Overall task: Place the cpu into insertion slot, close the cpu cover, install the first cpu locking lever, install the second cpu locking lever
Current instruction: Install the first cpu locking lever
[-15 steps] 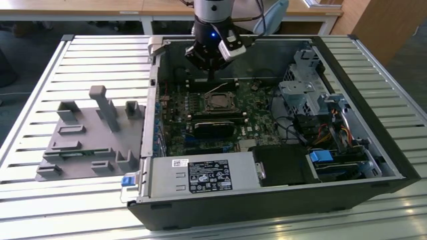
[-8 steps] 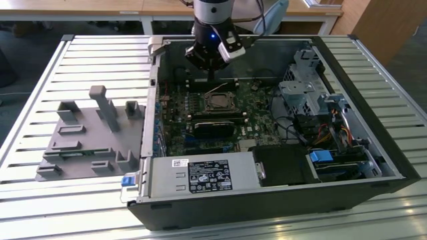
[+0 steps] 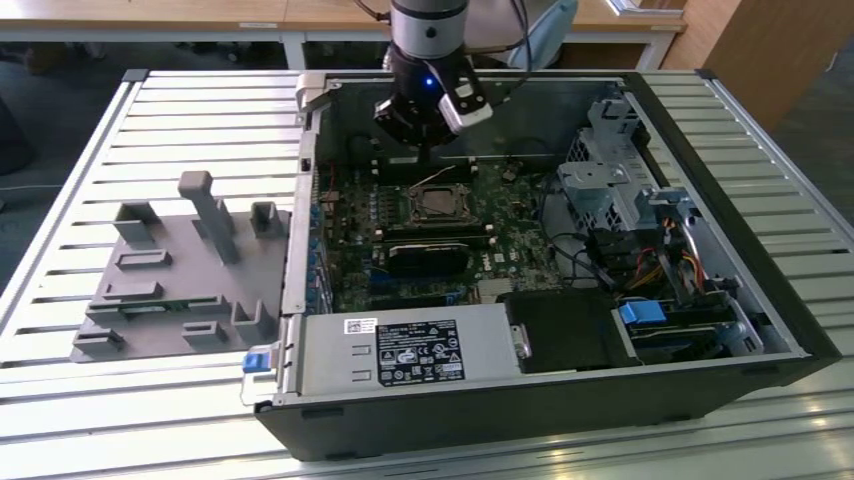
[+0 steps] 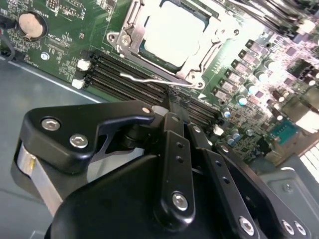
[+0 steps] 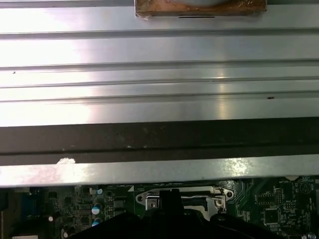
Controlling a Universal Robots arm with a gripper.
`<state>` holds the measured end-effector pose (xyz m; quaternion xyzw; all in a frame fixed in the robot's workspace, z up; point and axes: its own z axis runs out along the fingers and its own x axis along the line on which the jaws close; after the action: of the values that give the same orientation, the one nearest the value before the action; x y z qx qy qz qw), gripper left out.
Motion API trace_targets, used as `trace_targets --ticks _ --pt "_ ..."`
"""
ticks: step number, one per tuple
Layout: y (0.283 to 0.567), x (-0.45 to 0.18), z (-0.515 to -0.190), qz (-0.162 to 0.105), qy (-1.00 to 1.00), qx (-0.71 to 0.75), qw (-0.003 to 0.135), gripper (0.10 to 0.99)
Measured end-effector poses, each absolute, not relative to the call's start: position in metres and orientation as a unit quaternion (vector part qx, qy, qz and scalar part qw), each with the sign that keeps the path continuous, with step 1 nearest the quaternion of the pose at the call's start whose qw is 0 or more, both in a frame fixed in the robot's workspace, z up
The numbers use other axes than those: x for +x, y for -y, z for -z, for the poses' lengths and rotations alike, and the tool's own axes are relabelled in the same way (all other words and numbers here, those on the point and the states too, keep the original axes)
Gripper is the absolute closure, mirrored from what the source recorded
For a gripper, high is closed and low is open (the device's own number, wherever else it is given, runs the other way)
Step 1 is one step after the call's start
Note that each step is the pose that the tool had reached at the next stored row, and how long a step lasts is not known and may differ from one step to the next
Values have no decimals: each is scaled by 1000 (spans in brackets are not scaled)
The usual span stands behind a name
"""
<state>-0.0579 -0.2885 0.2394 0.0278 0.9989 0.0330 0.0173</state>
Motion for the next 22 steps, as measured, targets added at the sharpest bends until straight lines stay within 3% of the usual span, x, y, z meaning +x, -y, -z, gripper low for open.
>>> trace_targets --ticks 22 --pt "288 -47 -227 -33 -999 28 17 980"
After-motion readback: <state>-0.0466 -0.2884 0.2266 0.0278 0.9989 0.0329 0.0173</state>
